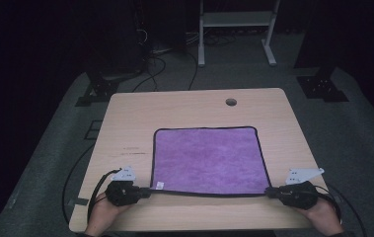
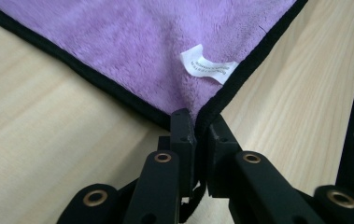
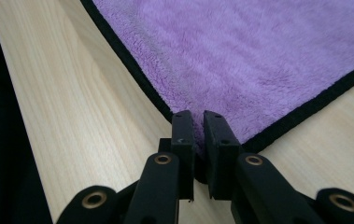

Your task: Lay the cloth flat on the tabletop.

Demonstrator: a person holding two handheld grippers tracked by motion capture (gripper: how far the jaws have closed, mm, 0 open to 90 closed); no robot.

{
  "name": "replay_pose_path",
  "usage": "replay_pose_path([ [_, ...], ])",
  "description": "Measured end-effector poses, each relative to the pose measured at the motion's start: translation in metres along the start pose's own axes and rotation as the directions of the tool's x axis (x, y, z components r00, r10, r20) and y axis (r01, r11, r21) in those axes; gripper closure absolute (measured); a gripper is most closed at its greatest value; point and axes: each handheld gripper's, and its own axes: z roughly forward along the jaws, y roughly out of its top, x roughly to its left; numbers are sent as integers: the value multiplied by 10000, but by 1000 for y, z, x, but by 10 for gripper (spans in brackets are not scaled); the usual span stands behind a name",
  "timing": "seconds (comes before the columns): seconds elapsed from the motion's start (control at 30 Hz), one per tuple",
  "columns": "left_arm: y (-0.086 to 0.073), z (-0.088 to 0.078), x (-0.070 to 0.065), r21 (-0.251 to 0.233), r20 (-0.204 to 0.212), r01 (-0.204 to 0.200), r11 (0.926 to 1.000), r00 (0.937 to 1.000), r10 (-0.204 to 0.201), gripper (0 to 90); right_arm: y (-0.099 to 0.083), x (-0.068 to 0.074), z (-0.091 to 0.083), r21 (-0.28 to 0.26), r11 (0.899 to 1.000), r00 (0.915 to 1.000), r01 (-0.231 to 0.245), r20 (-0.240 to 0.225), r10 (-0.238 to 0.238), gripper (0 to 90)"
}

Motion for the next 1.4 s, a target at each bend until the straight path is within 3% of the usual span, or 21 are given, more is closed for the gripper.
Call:
replay_pose_path([
  [0.1, -2, 0, -2, 91, 35, -110, 9999, 9999, 109, 794, -1, 0, 3, 204, 9998, 10000, 2, -73, 0, 802],
  [0.27, -2, -8, -1, -352, -43, 60, 9994, 10000, -62, 592, 0, 0, 4, 56, 10000, 10000, 15, -68, -14, 559],
  [0.37, 0, -12, -1, -613, -1, 159, 9980, 9999, -159, 512, 2, 0, 2, -259, 9996, 9999, -104, 25, 105, 479],
  [0.4, 3, -16, -1, -815, -50, 153, 9966, 9999, -158, 460, 4, -2, 0, -547, 9983, 9997, -219, 98, 225, 410],
  [0.5, 6, -22, 1, -1156, -203, 238, 9930, 9994, -263, 394, 9, -6, -2, -846, 9955, 9985, -427, 298, 454, 360],
  [0.63, 11, -24, 10, -1477, -347, 534, 9876, 9976, -592, 321, 15, -16, 1, -901, 9926, 9907, -816, 1012, 906, 259],
  [0.77, 18, -19, 19, -1612, -745, 589, 9852, 9946, -717, 238, 21, -32, 11, -805, 9891, 9773, -1236, 1630, 1354, 192],
  [0.93, 27, -13, 30, -1772, -1346, 560, 9826, 9876, -805, 156, 25, -51, 17, -1001, 9767, 9571, -1901, 2026, 2071, 153],
  [1.17, 37, 0, 46, -1845, -2085, 537, 9814, 9736, -924, 63, 30, -76, 25, -950, 9673, 9083, -2350, 3329, 2534, 97],
  [1.27, 42, 7, 52, -1495, -2473, 450, 9877, 9655, -814, 21, 26, -85, 27, -1105, 9633, 8967, -2445, 3524, 2680, 77],
  [1.4, 47, 16, 62, -1392, -2814, 481, 9891, 9557, -861, 14, 19, -97, 30, -867, 9590, 8694, -2697, 4063, 2812, 23],
])
